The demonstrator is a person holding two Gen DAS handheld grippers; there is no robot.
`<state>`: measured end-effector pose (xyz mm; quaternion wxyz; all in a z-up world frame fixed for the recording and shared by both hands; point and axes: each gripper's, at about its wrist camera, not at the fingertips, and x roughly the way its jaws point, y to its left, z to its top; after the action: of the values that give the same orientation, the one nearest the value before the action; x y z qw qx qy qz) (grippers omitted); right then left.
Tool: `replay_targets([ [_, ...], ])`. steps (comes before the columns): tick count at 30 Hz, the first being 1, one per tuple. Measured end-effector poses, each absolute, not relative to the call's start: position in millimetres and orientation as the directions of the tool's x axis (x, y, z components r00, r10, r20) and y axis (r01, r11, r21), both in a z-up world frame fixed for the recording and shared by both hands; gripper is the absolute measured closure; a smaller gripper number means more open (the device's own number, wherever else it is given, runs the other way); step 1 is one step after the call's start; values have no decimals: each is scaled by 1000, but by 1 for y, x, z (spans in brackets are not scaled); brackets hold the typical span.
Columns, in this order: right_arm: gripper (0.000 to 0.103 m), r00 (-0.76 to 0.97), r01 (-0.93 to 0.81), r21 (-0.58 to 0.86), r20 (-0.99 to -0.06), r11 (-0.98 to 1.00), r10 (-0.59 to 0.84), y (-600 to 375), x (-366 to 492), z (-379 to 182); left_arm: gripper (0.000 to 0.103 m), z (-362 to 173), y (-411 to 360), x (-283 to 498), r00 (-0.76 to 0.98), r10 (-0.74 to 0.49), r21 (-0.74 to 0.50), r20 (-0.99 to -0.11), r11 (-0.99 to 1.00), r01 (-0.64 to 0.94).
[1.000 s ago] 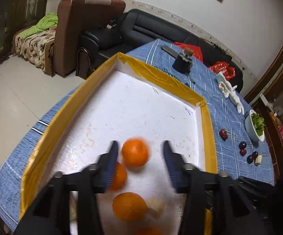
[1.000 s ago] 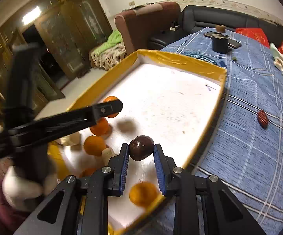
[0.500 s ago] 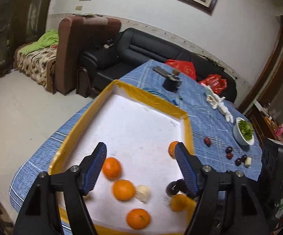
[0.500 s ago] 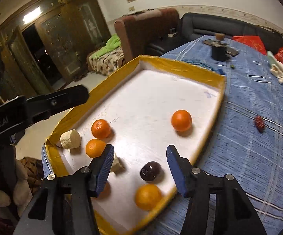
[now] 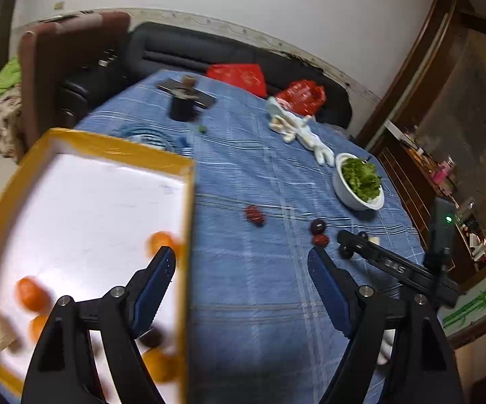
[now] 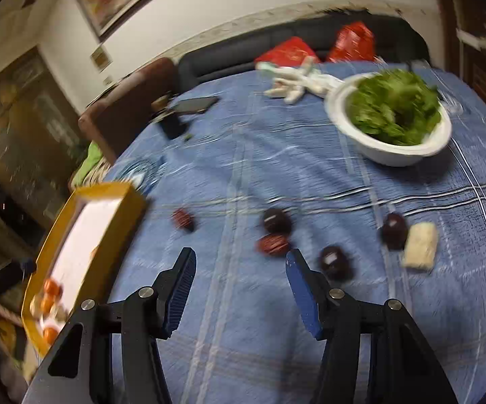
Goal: Organize fruits
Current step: 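Grasp a red date with the left tool while the right tool grasps a dark plum, then carry the date and plum into the yellow tray and open both tools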
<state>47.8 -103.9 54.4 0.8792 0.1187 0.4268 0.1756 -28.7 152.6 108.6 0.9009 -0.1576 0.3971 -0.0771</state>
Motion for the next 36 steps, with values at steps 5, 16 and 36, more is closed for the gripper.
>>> replay_targets([
  [5,43,584,-165,324,-730,932,357,-97,84,41,50,89,122,21,622,-275,-332,-733,943,26],
  [16,72,559,-217,242,-763,946,324,-77,96,22,51,21,97,93,515,-180,-233,-838,972,-41],
  [36,72,509,-202,574,-631,794,585,-116,88,34,76,84,110,32,653,-130,-168,-746,986,4],
])
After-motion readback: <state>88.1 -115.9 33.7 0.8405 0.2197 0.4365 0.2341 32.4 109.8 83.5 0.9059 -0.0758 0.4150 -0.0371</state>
